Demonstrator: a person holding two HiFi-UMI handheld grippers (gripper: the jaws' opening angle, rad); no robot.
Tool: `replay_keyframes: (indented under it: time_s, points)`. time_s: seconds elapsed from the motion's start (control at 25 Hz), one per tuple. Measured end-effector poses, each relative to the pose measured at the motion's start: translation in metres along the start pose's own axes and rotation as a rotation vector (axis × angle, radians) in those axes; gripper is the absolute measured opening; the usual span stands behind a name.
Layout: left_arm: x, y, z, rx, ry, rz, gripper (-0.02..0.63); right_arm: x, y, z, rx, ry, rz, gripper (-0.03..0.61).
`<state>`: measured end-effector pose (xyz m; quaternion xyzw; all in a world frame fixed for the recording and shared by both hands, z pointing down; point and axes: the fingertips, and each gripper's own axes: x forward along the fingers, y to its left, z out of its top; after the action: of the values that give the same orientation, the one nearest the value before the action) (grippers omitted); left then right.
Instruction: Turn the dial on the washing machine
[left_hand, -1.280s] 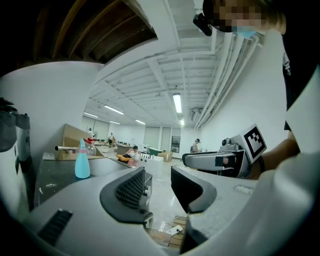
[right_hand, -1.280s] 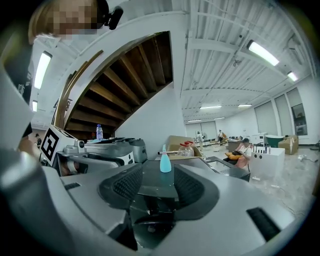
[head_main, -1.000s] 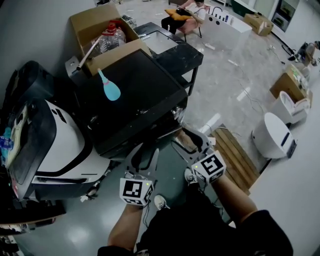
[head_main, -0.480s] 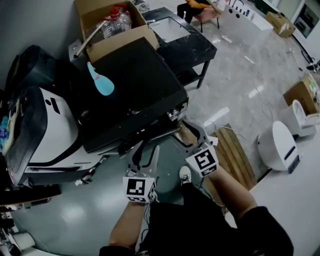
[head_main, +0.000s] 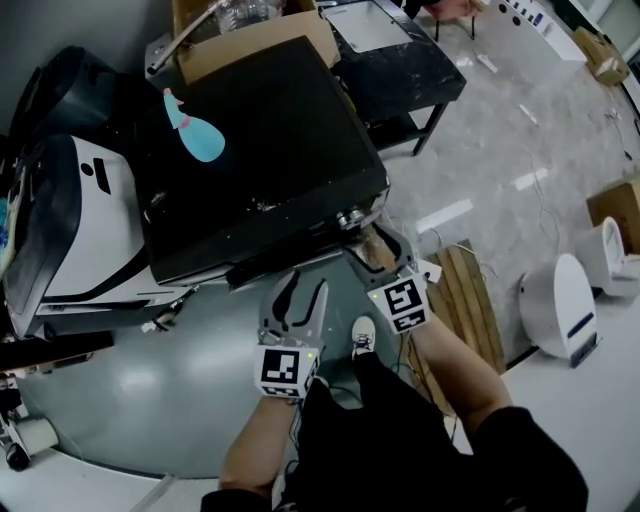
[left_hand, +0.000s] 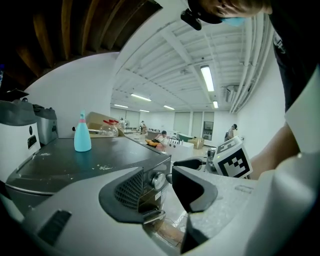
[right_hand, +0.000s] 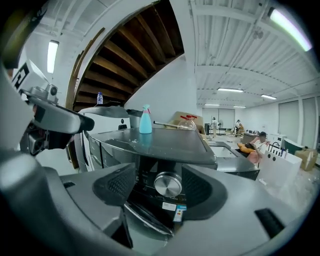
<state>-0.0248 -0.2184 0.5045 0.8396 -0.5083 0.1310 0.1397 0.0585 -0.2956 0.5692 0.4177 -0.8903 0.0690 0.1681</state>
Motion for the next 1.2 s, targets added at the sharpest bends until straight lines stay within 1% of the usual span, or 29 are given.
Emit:
replay_keyframes:
  time_s: [0.16,0.24,0.36,0.48,0.64,0.84,1.2]
  points:
    - [0.011,0.001,-0.015,-0.013,0.025,0.011,0.163,0.016,-0.005,-0.024,0.033,0.052,-0.003,0.290]
    - [0.015,0.004,-0.021,-0.020,0.038,0.011,0.163,0.024,-0.008,-0.031,0.042,0.059,-0.013,0.290]
    - [0.022,0.008,-0.029,-0.016,0.050,-0.001,0.163,0.039,-0.015,-0.037,0.015,0.038,-0.026,0.291]
    - [0.029,0.011,-0.037,-0.023,0.057,-0.010,0.163,0.051,-0.018,-0.044,-0.009,0.043,-0.037,0.291]
    - [0.034,0.018,-0.044,-0.031,0.063,-0.012,0.163,0.063,-0.017,-0.052,-0.008,0.057,-0.048,0.291]
    - [0.040,0.025,-0.047,-0.033,0.057,-0.013,0.163,0.072,-0.019,-0.059,0.009,0.067,-0.067,0.290]
    - [0.051,0.029,-0.050,-0.038,0.055,-0.006,0.163,0.075,-0.021,-0.060,-0.004,0.060,-0.100,0.276]
